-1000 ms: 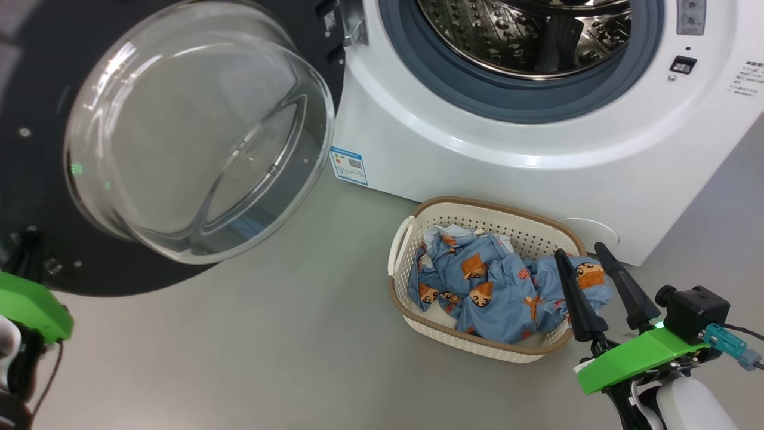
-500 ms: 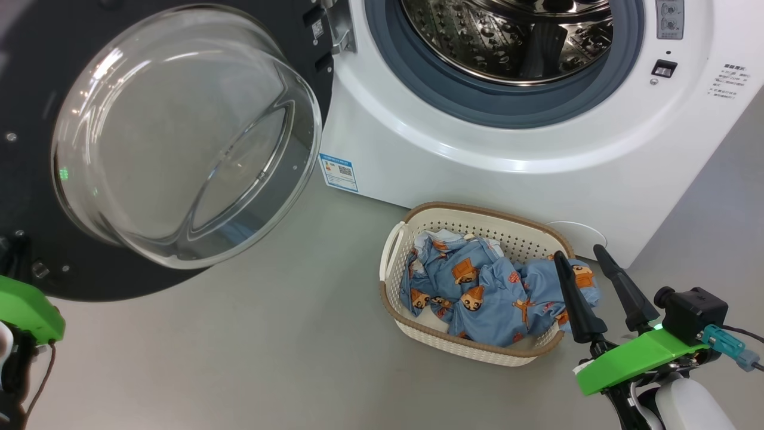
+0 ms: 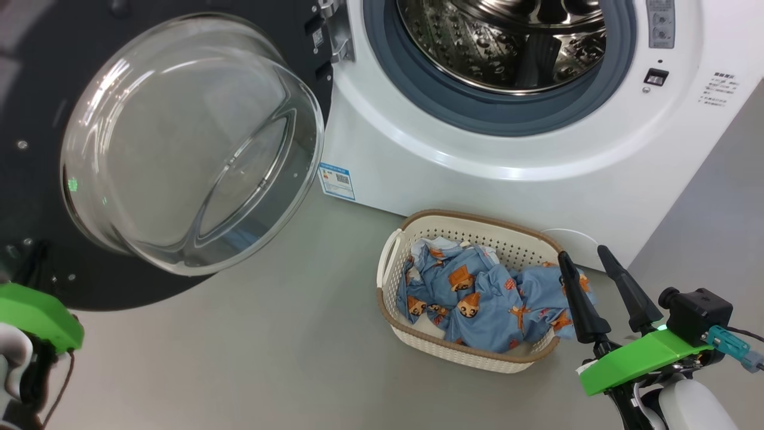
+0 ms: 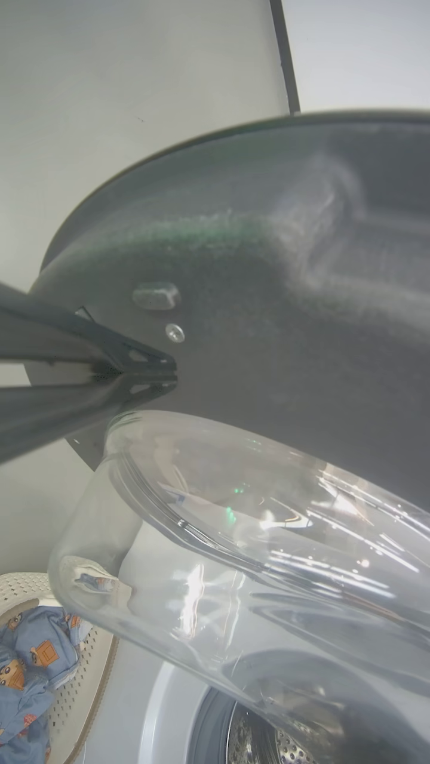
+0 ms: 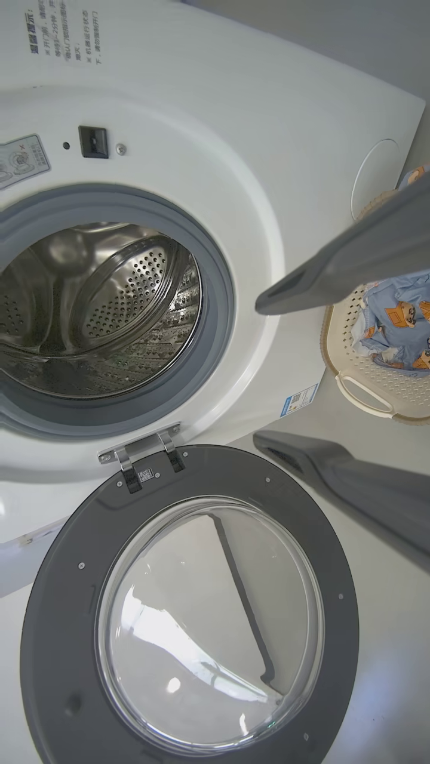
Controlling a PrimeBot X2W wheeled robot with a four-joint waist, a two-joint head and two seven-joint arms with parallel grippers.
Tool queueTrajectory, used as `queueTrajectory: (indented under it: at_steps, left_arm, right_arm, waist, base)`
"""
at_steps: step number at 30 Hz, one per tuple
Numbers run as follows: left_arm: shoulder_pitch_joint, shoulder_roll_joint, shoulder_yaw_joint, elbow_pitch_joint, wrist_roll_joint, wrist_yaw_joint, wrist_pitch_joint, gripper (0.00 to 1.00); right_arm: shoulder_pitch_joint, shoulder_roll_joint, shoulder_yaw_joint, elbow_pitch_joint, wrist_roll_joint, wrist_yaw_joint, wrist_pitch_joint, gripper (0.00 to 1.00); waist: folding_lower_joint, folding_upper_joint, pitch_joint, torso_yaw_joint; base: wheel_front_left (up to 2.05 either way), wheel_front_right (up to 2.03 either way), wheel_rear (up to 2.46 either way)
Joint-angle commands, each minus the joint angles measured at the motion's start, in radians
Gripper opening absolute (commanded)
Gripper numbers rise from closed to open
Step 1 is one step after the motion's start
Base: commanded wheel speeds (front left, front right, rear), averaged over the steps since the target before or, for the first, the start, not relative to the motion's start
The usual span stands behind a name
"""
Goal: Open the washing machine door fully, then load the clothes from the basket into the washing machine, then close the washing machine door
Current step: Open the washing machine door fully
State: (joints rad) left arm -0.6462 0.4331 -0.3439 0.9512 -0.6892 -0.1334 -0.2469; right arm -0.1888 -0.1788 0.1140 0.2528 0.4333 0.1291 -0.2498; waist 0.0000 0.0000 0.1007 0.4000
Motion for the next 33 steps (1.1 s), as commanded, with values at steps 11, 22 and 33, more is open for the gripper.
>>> queueTrajectory:
  at_steps: [11,22,33]
  left_arm:
    - [0.137,0.035,0.123,-0.254,0.019,0.022,-0.015,1.0]
    - [0.353,-0.02,0.204,-0.551,0.079,0.084,-0.015,1.0]
    - [0.479,-0.077,0.222,-0.738,0.131,0.137,-0.015,1.0]
  right_arm:
    - [0.014,-0.025,0.017,-0.041,0.005,0.002,-0.012,1.0]
    - [0.025,-0.037,0.027,-0.058,0.008,0.002,-0.012,1.0]
    - [0.029,-0.058,0.045,-0.067,0.004,0.002,-0.012,1.0]
  waist:
    - [0.0,0.0,-0.032,-0.037]
    - [0.0,0.0,-0.058,-0.128]
    - [0.0,0.0,-0.069,-0.239]
  base:
    - [0.0,0.0,0.0]
    - [0.0,0.0,0.0]
    - [0.0,0.0,0.0]
